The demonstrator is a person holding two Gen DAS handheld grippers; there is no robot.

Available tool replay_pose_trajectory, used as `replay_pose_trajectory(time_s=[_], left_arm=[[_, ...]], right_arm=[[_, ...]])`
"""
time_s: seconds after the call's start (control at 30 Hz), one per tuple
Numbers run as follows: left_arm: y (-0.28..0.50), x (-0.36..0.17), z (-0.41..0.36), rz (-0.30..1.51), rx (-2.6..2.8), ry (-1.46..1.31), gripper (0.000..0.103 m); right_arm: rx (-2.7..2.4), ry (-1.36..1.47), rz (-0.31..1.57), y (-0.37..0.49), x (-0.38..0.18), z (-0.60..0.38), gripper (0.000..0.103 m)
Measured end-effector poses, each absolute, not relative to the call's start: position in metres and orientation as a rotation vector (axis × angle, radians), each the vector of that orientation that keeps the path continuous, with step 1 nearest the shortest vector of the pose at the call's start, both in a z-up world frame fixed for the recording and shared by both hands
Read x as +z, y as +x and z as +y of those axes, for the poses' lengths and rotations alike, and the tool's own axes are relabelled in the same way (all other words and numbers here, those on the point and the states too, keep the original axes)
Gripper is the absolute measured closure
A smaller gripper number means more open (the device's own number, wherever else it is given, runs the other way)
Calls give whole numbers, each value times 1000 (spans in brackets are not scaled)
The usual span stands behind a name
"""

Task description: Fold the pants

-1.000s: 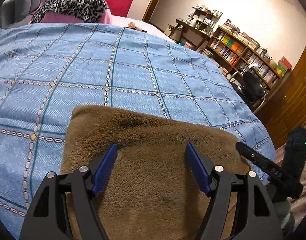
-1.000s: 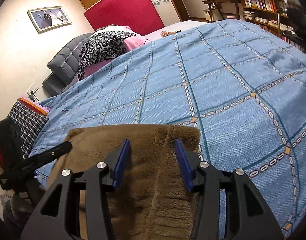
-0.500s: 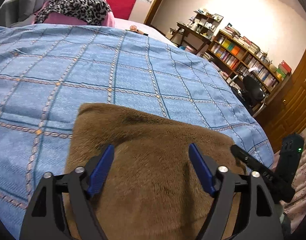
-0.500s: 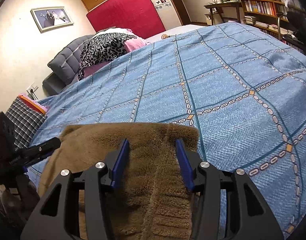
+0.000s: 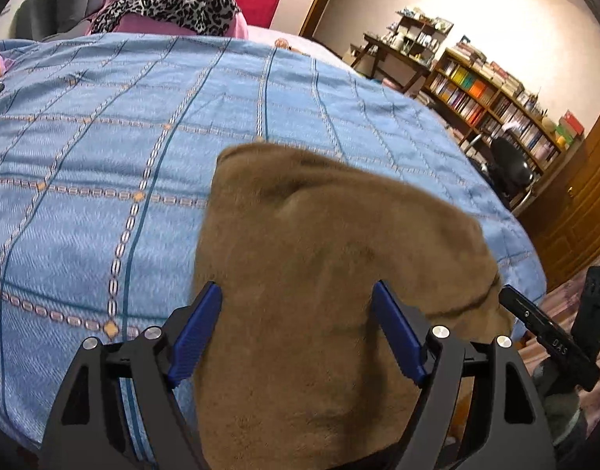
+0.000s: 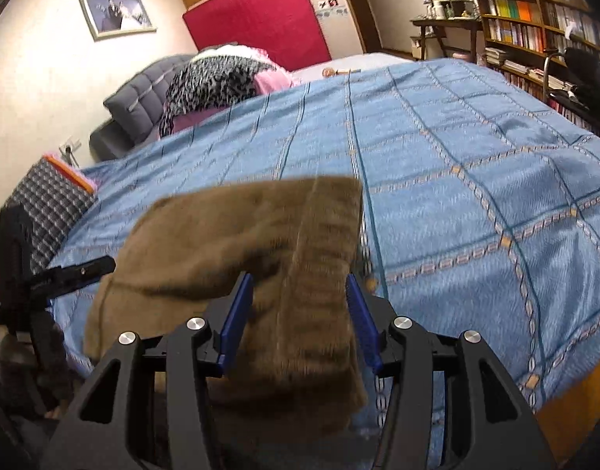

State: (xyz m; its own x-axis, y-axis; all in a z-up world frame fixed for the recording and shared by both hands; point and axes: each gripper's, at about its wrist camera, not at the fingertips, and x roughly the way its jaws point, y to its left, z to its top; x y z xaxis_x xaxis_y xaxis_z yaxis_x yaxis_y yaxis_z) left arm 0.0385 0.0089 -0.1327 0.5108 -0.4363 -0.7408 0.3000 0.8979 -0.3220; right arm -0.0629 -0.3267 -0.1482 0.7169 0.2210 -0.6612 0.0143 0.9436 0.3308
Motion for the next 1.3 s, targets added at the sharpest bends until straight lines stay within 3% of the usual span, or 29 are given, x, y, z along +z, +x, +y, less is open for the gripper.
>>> replay_pose_trajectory(time_s=[0.4, 1.1, 1.3], left_arm=[[36, -153, 9, 932, -443, -129, 18], [28, -125, 10, 920, -318, -4, 17], [31, -122, 13, 907, -305, 23, 17]], right_arm=[[143, 408, 839, -61, -186, -335, 46], [104, 444, 788, -60, -146, -347, 43], [86, 437, 779, -59, -140, -347, 28]])
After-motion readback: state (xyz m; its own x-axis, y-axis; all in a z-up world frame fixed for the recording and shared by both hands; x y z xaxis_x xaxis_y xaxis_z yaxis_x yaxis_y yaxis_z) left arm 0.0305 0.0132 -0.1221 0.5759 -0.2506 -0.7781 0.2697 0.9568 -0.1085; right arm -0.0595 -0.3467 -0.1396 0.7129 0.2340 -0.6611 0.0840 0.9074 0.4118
